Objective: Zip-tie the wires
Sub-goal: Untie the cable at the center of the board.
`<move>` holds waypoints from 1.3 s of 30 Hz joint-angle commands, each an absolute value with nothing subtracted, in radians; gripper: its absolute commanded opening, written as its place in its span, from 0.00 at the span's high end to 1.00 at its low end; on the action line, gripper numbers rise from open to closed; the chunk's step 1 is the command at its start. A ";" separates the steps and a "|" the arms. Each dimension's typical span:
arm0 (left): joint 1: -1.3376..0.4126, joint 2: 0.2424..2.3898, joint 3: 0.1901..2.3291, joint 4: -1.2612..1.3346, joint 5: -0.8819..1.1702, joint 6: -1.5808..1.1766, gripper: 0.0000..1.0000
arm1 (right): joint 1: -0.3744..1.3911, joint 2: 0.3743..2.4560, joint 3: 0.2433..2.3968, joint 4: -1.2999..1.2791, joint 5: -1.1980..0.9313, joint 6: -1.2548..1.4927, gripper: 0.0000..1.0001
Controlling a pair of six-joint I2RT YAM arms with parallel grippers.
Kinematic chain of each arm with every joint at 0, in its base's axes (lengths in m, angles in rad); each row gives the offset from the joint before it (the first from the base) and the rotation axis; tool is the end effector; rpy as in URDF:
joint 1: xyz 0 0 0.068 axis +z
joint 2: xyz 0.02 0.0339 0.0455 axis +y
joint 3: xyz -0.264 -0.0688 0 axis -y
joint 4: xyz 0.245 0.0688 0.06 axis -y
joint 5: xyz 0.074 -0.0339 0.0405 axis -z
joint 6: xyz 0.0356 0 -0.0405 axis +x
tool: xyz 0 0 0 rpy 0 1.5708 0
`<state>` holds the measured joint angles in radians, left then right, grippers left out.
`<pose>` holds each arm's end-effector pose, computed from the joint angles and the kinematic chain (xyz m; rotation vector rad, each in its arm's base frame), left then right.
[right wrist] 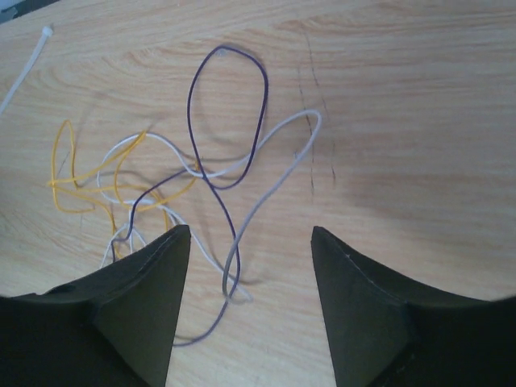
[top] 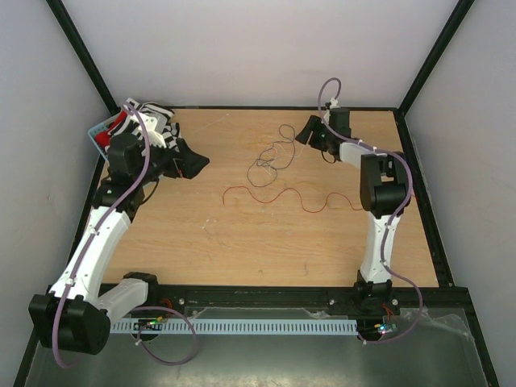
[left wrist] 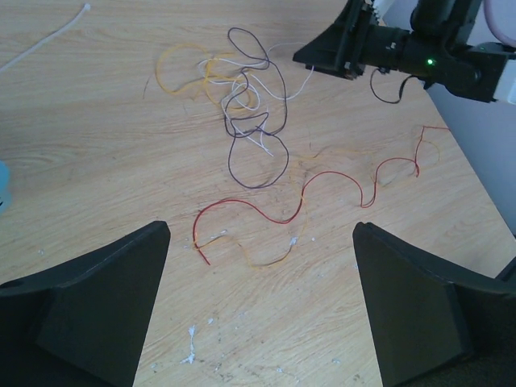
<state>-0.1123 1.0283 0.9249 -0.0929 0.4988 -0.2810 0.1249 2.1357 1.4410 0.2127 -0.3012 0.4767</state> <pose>0.2334 -0.0435 0.3535 0.2185 1.7862 -0.7225 0.4786 0.0707 0.1757 0.1767 2.0916 0.6779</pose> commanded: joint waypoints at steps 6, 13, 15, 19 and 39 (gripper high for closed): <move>-0.091 0.993 0.917 -0.059 0.569 -0.277 0.01 | 0.143 2.219 1.646 0.174 -0.325 0.478 0.84; -0.044 0.999 0.934 0.062 0.549 -0.467 0.01 | 0.175 2.050 1.716 0.133 -0.298 0.375 0.96; -0.026 1.030 0.964 0.086 0.573 -0.516 0.01 | 0.192 2.004 1.764 0.121 -0.291 0.325 0.96; -0.017 1.124 1.062 0.089 0.660 -0.537 0.01 | 0.225 1.953 1.918 0.080 -0.250 0.234 0.96; -0.191 1.532 1.349 0.228 0.646 -0.431 0.01 | 0.229 1.934 2.245 0.014 -0.305 0.147 0.97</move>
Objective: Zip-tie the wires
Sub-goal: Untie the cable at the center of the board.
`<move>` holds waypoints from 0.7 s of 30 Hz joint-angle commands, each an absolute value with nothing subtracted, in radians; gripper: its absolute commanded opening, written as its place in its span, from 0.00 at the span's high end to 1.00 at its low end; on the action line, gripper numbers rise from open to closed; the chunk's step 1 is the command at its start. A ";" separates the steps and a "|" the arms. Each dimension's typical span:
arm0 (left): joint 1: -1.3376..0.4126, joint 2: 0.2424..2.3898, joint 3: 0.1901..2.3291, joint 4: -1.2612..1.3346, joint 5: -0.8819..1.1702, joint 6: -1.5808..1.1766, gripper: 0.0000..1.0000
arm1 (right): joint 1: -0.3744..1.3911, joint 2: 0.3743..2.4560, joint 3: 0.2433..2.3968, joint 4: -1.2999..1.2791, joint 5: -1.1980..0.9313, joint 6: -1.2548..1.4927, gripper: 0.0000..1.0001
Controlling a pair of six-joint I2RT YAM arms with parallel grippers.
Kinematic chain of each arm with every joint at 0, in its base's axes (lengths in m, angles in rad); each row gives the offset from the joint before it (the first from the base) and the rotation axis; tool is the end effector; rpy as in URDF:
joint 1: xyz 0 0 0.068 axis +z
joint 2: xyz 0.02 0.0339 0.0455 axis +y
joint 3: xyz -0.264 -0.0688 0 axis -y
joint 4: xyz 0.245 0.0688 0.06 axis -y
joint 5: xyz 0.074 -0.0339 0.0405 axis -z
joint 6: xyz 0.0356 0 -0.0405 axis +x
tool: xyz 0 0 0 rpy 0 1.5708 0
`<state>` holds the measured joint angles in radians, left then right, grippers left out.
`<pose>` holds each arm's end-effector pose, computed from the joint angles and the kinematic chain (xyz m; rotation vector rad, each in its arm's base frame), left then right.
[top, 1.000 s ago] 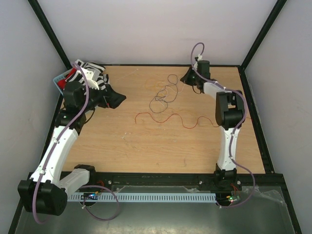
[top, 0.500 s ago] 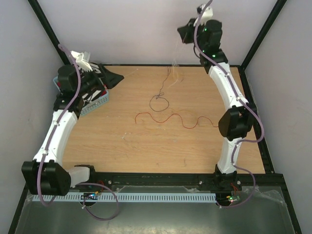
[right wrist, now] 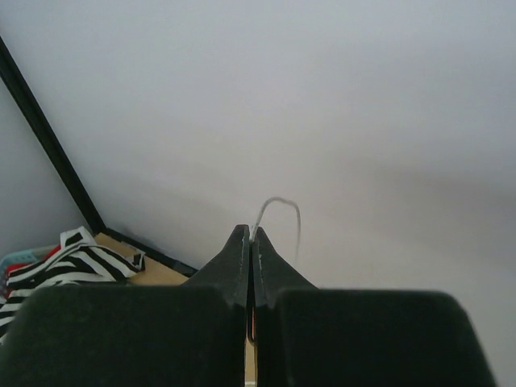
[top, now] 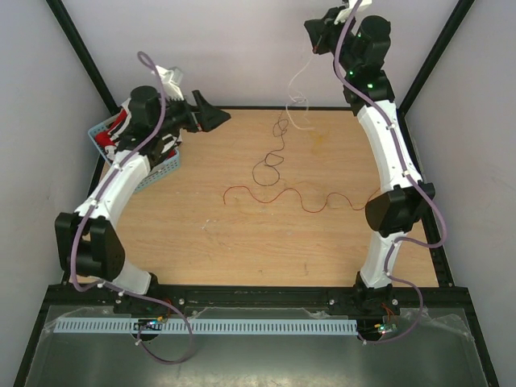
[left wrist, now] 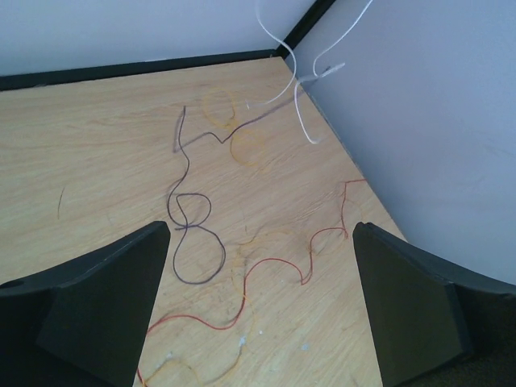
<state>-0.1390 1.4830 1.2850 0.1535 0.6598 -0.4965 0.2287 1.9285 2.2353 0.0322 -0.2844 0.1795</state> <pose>0.3445 -0.0702 0.3826 0.2340 1.6882 -1.0108 0.4164 0.1072 0.5280 -0.2809 1.2317 0.5282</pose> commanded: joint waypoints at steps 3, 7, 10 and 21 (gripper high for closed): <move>-0.252 1.595 1.385 0.235 0.610 -0.336 0.01 | 0.229 1.939 2.247 0.013 -0.305 0.152 0.97; -0.317 1.690 1.417 0.239 0.576 -0.230 0.01 | 0.229 1.930 2.252 0.007 -0.304 0.153 0.97; -0.339 1.759 1.434 0.249 0.577 -0.225 0.01 | 0.229 1.916 2.252 0.001 -0.291 0.143 0.97; -0.348 1.749 1.401 0.283 0.554 -0.222 0.01 | 0.229 1.826 2.203 -0.068 -0.326 0.091 0.96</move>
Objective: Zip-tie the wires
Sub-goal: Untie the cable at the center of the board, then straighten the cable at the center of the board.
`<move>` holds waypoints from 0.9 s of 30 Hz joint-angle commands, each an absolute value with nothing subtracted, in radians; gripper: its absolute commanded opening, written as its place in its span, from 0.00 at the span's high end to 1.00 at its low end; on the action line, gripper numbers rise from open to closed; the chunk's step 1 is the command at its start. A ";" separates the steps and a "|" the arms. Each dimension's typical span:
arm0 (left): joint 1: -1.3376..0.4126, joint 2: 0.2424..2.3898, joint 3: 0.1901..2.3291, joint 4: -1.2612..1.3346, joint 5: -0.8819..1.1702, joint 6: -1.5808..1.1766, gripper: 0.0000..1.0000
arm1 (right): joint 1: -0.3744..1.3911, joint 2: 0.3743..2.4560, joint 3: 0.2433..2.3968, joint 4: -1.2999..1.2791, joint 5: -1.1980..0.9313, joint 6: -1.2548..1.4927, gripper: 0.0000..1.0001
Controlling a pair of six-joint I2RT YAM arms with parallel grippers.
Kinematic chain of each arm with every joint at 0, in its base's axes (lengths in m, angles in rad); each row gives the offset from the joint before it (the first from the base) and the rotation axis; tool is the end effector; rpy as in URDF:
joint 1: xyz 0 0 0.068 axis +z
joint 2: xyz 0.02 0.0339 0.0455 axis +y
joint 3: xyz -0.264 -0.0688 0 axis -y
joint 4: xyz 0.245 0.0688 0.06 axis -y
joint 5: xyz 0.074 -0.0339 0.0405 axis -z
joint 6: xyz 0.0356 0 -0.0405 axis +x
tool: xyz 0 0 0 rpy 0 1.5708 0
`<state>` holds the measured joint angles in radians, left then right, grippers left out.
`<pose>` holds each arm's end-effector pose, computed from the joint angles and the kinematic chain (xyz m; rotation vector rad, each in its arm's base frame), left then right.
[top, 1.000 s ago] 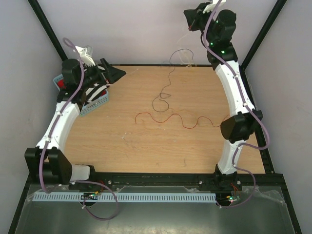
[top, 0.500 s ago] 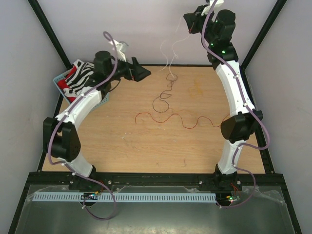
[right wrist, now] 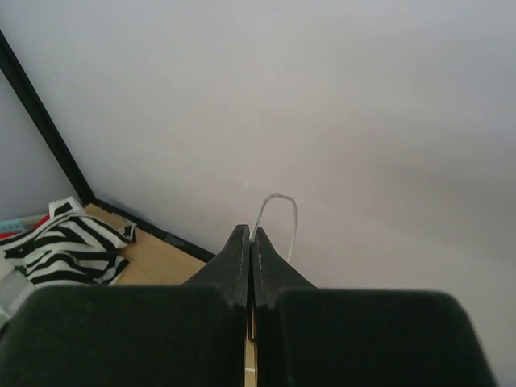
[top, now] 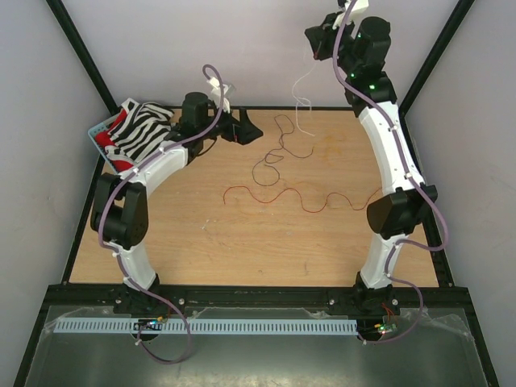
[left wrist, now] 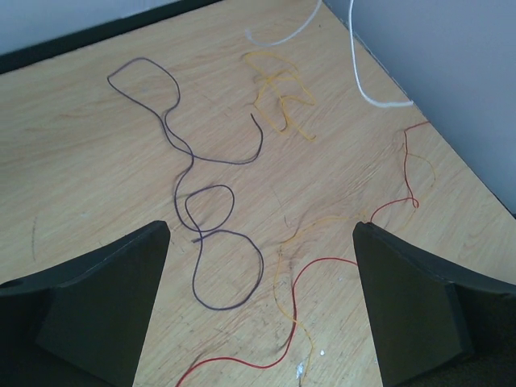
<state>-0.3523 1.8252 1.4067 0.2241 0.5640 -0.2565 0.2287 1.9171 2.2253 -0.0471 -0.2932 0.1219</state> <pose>0.4034 -0.1686 0.3042 0.5090 1.7582 -0.9310 0.4158 0.1073 0.5212 -0.3222 1.2978 0.4892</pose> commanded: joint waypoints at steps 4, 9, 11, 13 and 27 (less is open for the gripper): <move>-0.353 1.721 1.377 0.294 0.591 -0.216 0.01 | 0.229 1.763 2.136 -0.071 -0.356 0.101 0.96; -0.388 1.703 1.318 0.319 0.604 -0.151 0.01 | 0.229 1.688 2.065 -0.082 -0.392 0.121 0.96; -0.405 1.699 1.282 0.340 0.604 -0.111 0.01 | 0.229 1.655 2.039 -0.084 -0.411 0.134 0.96; -0.424 1.701 1.242 0.369 0.599 -0.073 0.01 | 0.229 1.622 2.014 -0.083 -0.434 0.149 0.96; -0.490 1.831 1.047 1.080 0.501 -0.193 0.01 | 0.229 1.414 1.836 0.010 -0.602 0.270 0.95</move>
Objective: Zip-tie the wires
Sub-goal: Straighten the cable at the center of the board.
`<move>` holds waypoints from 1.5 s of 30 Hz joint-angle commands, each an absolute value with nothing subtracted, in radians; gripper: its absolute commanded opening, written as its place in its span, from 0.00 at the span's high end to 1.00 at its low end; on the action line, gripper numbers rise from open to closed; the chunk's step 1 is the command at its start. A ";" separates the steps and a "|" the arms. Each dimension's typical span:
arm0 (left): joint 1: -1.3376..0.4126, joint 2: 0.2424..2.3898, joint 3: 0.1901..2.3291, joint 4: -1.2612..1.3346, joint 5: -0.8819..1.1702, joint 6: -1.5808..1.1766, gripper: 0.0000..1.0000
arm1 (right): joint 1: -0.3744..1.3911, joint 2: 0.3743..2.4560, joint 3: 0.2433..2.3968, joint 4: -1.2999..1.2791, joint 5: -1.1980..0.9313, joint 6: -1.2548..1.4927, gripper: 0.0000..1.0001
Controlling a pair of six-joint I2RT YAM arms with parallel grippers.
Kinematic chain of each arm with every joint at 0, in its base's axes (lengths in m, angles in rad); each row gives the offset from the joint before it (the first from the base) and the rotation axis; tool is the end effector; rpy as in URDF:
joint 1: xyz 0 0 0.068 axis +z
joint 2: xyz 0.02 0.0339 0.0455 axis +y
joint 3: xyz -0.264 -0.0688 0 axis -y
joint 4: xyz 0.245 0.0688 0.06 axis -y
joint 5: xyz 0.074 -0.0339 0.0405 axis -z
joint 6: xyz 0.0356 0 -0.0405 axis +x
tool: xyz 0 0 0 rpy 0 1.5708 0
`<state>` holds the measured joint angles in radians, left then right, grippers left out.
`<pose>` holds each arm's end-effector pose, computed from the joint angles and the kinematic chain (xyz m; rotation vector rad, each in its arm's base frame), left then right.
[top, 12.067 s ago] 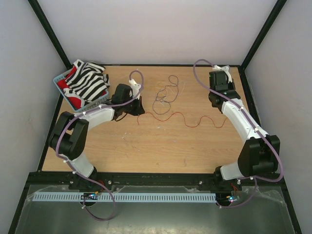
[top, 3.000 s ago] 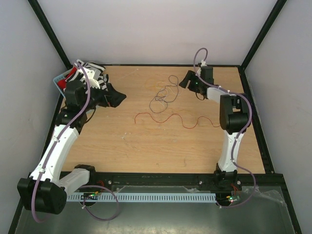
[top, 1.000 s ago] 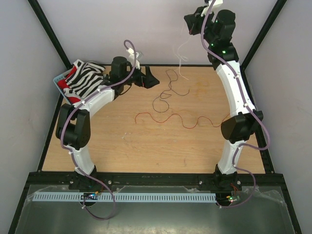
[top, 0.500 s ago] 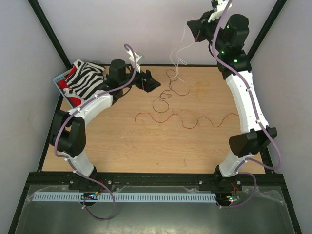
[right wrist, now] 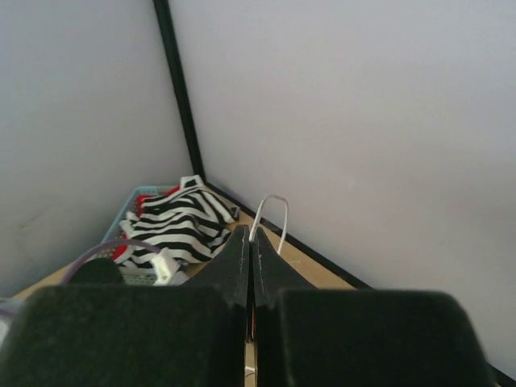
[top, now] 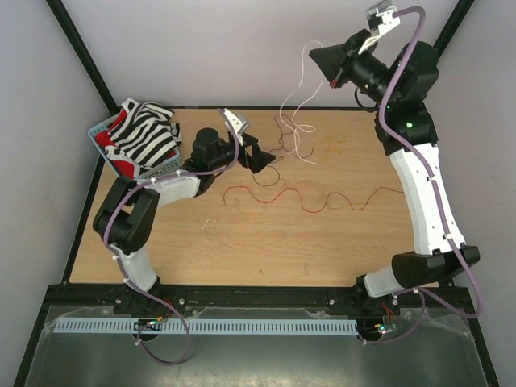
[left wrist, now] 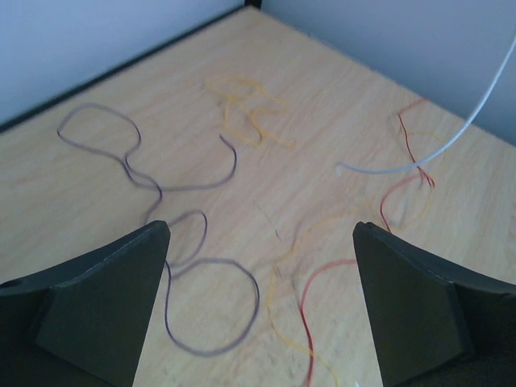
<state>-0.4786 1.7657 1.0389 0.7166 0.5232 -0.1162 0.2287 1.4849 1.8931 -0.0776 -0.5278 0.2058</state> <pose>0.3459 -0.1995 0.2535 0.7029 1.4920 -0.8705 0.2857 0.0849 0.5629 -0.4807 1.2278 0.6976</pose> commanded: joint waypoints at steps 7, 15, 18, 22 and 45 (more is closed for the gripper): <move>-0.541 1.881 1.078 1.160 0.564 -0.160 0.01 | 0.229 1.359 1.796 0.017 -0.586 0.255 0.93; -0.567 1.873 1.053 1.174 0.691 -0.141 0.01 | 0.229 1.353 1.804 0.014 -0.589 0.257 0.92; -0.591 1.881 1.067 1.186 0.727 -0.141 0.09 | 0.229 1.343 1.797 0.027 -0.595 0.269 0.92; -0.615 1.888 1.092 1.198 0.733 -0.148 0.42 | 0.229 1.327 1.788 0.033 -0.585 0.269 0.92; -0.460 1.689 0.895 1.064 0.546 -0.149 1.00 | 0.219 1.263 1.713 -0.333 -0.135 -0.017 0.87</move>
<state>-0.5392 1.8172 0.9283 1.1381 0.6243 -0.1509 0.2253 1.2934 1.7592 -0.1989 -0.3233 0.1177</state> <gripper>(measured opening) 0.007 0.131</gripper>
